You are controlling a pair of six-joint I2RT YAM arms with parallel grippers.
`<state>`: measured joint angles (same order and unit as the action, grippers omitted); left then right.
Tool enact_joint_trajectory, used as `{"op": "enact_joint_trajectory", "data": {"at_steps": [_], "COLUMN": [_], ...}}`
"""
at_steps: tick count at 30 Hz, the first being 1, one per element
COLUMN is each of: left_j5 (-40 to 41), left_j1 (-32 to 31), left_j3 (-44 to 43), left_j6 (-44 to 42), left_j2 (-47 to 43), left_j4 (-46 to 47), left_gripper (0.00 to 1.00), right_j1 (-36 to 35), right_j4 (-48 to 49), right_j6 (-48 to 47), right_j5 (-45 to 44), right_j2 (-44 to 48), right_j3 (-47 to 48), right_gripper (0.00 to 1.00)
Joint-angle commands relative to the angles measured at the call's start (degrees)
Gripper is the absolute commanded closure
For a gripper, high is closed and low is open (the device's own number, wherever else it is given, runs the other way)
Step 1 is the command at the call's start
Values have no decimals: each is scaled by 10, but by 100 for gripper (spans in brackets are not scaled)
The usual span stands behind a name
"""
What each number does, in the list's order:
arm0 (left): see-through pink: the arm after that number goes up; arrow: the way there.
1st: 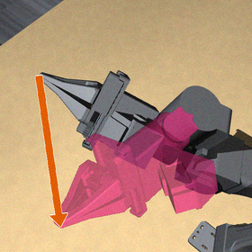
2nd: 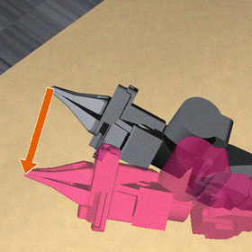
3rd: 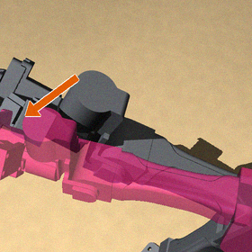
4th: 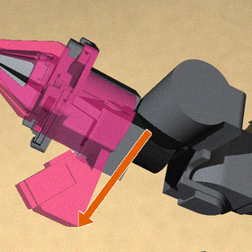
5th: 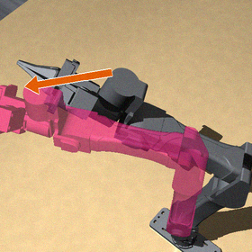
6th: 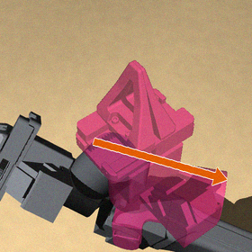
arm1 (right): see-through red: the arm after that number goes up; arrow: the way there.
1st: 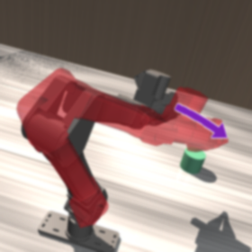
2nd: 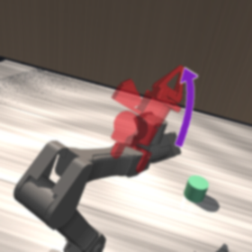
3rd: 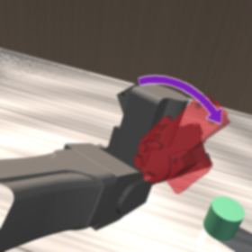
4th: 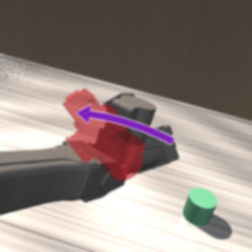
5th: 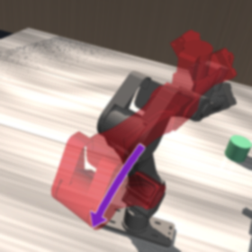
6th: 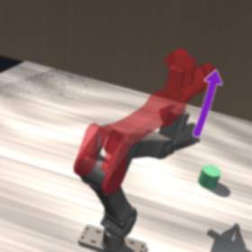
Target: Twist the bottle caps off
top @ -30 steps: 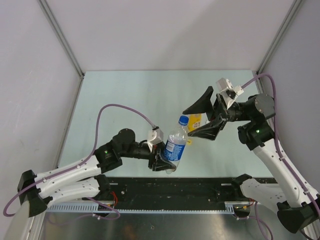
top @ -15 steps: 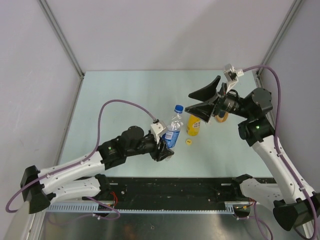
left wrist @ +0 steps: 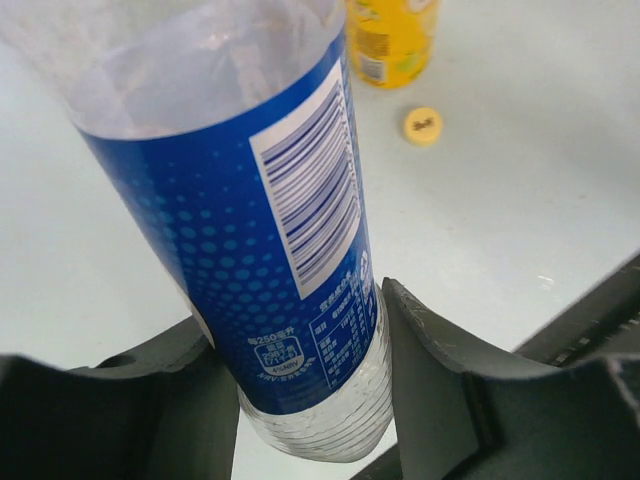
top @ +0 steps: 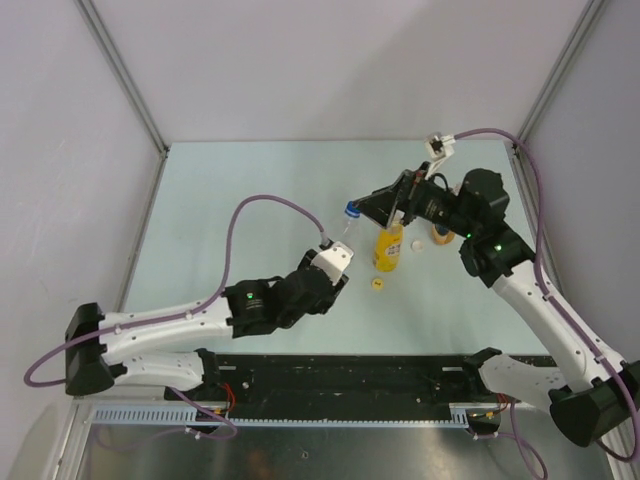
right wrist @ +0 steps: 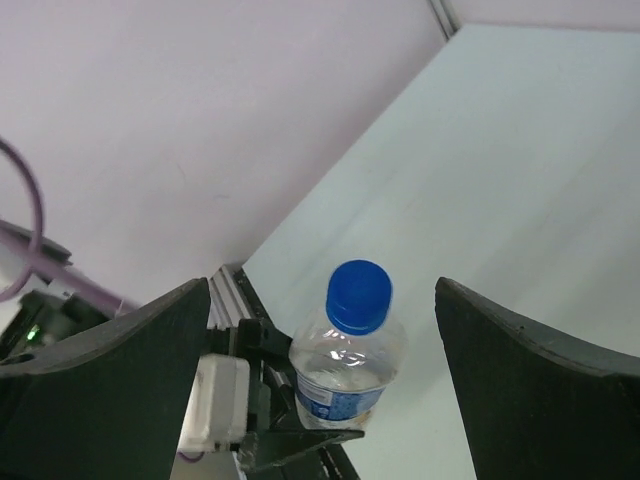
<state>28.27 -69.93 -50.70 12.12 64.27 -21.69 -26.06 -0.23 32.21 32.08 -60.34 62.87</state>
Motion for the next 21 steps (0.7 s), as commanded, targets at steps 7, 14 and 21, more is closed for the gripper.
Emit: {"op": "enact_joint_trajectory", "data": {"at_steps": [7, 14, 21], "left_j5": [241, 281, 288], "left_j1": [-60, -73, -74], "left_j3": [-102, -126, -135], "left_j6": [43, 51, 57], "left_j2": [115, 148, 161], "left_j4": [-106, -125, -131], "left_gripper": [90, 94, 94], "right_j1": [-74, -84, -86], "right_j4": [-114, -147, -154], "right_j6": [-26, -33, -39], "right_j5": [-211, -246, -222], "right_j2": [-53, -75, -77], "right_j3": [81, 97, 98], "right_gripper": [3, 11, 30]}}
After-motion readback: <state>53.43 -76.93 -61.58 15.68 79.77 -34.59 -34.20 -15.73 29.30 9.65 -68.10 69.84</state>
